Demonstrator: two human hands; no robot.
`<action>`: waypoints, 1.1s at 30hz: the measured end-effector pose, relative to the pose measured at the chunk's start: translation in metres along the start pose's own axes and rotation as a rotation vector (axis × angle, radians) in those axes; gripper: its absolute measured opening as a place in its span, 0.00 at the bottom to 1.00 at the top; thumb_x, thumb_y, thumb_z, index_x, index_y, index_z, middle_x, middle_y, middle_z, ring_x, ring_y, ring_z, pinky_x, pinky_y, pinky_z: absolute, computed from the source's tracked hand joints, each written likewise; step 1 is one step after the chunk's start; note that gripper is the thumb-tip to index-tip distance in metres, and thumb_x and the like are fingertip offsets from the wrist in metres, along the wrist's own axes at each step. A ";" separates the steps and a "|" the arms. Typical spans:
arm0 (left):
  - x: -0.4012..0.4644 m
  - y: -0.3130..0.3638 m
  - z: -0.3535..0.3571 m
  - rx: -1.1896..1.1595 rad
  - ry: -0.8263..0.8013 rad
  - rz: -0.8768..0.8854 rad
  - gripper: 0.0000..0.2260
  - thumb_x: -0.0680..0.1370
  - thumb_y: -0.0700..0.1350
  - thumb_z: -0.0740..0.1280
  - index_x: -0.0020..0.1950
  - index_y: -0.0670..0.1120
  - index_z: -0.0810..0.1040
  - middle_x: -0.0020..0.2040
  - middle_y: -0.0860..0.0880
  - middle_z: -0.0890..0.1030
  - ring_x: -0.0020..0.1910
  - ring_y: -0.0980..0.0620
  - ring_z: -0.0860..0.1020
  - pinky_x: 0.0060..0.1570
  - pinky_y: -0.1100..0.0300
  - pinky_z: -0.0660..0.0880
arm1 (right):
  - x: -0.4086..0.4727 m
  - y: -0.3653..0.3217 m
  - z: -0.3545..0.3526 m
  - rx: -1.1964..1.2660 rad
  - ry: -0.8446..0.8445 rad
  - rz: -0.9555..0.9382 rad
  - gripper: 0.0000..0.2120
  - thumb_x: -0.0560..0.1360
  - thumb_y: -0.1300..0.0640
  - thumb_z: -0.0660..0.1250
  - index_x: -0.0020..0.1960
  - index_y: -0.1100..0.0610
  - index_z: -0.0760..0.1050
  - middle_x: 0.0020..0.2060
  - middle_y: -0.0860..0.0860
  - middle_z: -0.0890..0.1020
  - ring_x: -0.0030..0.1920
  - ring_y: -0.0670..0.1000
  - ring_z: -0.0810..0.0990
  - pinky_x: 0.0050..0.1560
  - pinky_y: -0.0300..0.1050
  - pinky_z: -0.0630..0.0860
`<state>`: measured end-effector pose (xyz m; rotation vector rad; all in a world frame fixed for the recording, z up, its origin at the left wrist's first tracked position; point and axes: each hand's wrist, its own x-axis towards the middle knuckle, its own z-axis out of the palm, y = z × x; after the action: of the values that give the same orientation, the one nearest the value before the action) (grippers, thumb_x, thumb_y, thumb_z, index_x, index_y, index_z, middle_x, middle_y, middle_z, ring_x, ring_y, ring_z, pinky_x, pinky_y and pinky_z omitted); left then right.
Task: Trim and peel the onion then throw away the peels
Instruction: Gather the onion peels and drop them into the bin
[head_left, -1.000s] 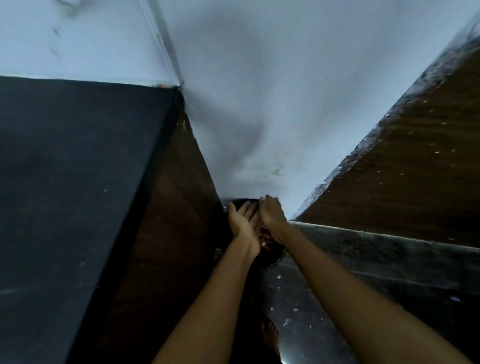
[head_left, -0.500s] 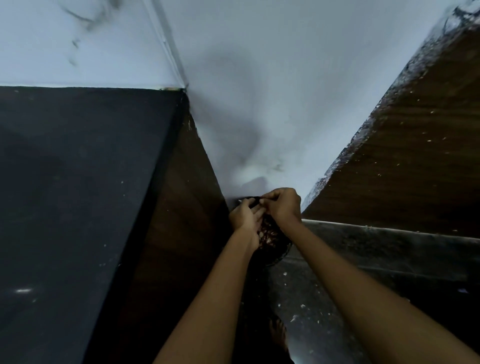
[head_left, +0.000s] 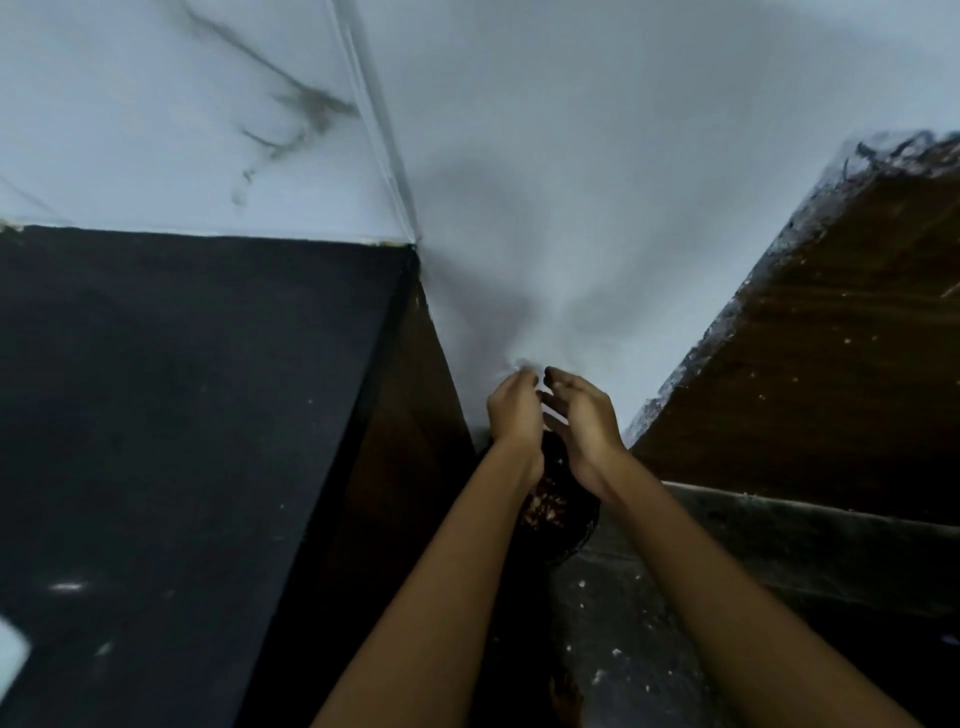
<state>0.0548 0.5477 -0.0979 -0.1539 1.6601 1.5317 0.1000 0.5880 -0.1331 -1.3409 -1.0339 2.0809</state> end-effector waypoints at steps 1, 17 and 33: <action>-0.008 0.011 0.001 0.009 -0.006 0.044 0.09 0.81 0.44 0.61 0.42 0.49 0.77 0.43 0.51 0.80 0.48 0.51 0.79 0.51 0.56 0.75 | -0.010 -0.010 0.006 0.021 -0.050 -0.015 0.16 0.78 0.63 0.56 0.63 0.59 0.75 0.59 0.54 0.80 0.60 0.52 0.78 0.64 0.48 0.73; -0.245 0.109 -0.180 0.131 0.302 0.791 0.16 0.79 0.36 0.63 0.67 0.44 0.74 0.61 0.50 0.78 0.56 0.68 0.76 0.55 0.73 0.71 | -0.250 -0.093 0.137 -0.388 -0.790 -0.471 0.14 0.77 0.69 0.60 0.56 0.56 0.79 0.50 0.48 0.83 0.52 0.43 0.81 0.52 0.32 0.76; -0.307 -0.051 -0.358 -0.084 0.732 0.552 0.15 0.83 0.50 0.55 0.63 0.51 0.78 0.60 0.58 0.79 0.62 0.62 0.75 0.59 0.70 0.70 | -0.340 0.102 0.191 -0.982 -1.134 -0.391 0.15 0.79 0.62 0.58 0.64 0.55 0.74 0.61 0.49 0.78 0.62 0.46 0.75 0.64 0.40 0.70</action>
<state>0.1046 0.0905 0.0198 -0.3569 2.3424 2.1218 0.0729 0.2187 0.0253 0.0149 -2.7284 1.9726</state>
